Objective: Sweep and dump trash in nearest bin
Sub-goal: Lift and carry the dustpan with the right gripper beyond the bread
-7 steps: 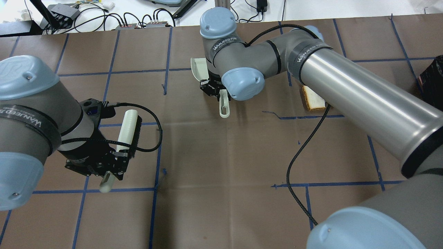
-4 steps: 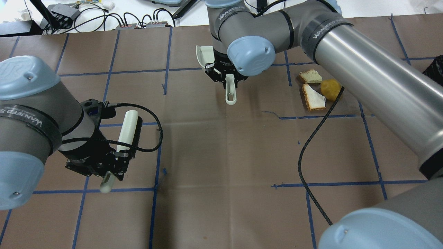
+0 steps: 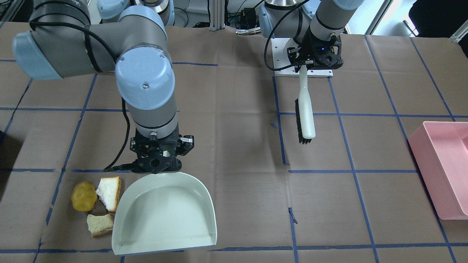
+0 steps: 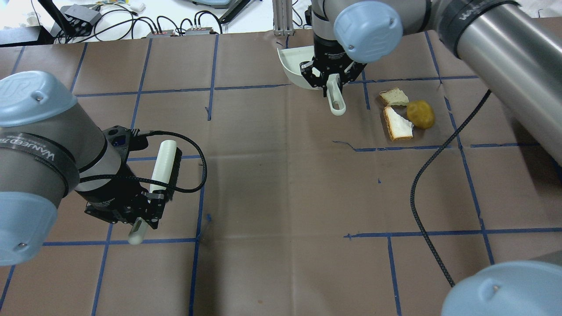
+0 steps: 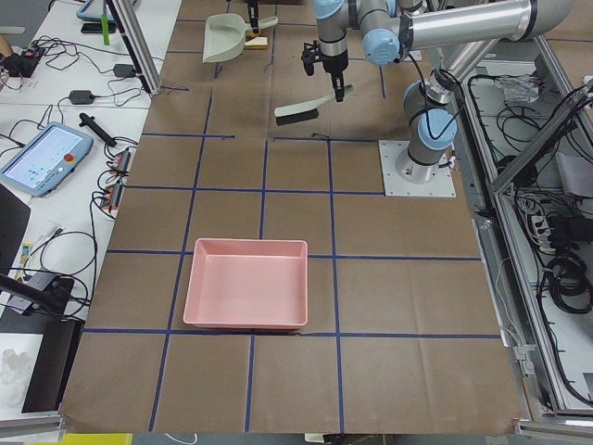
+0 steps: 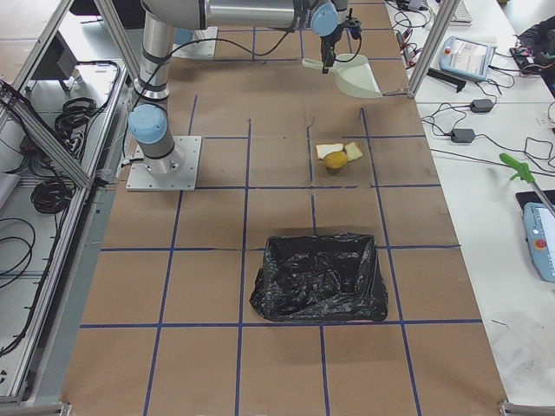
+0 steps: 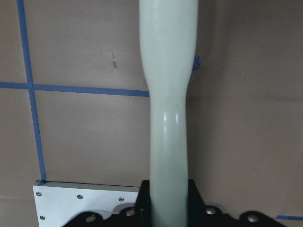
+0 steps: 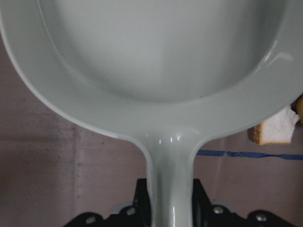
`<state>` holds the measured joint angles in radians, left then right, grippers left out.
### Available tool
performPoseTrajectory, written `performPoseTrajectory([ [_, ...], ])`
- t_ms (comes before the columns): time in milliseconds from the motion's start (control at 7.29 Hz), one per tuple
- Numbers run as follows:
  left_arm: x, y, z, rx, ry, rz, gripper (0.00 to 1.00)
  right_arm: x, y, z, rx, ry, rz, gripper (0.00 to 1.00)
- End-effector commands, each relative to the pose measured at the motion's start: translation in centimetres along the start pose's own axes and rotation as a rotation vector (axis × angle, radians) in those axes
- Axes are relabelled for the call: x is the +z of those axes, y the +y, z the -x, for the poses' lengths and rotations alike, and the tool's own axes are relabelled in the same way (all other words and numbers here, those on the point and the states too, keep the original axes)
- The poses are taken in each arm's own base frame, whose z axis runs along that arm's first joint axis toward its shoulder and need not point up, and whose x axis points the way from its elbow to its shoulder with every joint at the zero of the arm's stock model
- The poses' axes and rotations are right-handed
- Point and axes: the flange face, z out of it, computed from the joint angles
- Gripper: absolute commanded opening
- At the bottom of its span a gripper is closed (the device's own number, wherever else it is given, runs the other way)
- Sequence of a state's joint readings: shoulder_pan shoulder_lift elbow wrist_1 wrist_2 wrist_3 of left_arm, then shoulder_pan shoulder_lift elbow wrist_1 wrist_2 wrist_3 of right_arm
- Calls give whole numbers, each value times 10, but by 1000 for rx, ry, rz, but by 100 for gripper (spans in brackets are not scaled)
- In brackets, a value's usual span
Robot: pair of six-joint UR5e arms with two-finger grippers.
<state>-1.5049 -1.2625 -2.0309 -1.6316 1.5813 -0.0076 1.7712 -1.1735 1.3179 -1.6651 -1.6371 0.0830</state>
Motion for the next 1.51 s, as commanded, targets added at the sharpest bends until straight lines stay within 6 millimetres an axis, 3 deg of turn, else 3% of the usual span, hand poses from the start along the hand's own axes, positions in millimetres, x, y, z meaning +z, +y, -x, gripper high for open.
performPoseTrajectory([
  [0,0,1,-1,-11,3,-1,0,-15,0,-72,-187,18,10,2],
  [412,0,0,-1,-6,2,-1,0,-18,3,-175,-496,23,44,2],
  [549,0,1,-2,-6,3,-1,0,-23,8,-216,-574,25,44,1],
  [686,0,1,-3,-6,5,-1,0,-19,15,-271,-679,33,67,1],
  [824,0,1,-3,-6,5,-1,0,-10,24,-314,-793,17,83,1],
  [1098,1,1,-3,-9,6,1,0,-8,38,-369,-957,18,76,1],
  [1373,5,-3,-4,-5,8,16,0,0,48,-443,-1105,88,49,1],
])
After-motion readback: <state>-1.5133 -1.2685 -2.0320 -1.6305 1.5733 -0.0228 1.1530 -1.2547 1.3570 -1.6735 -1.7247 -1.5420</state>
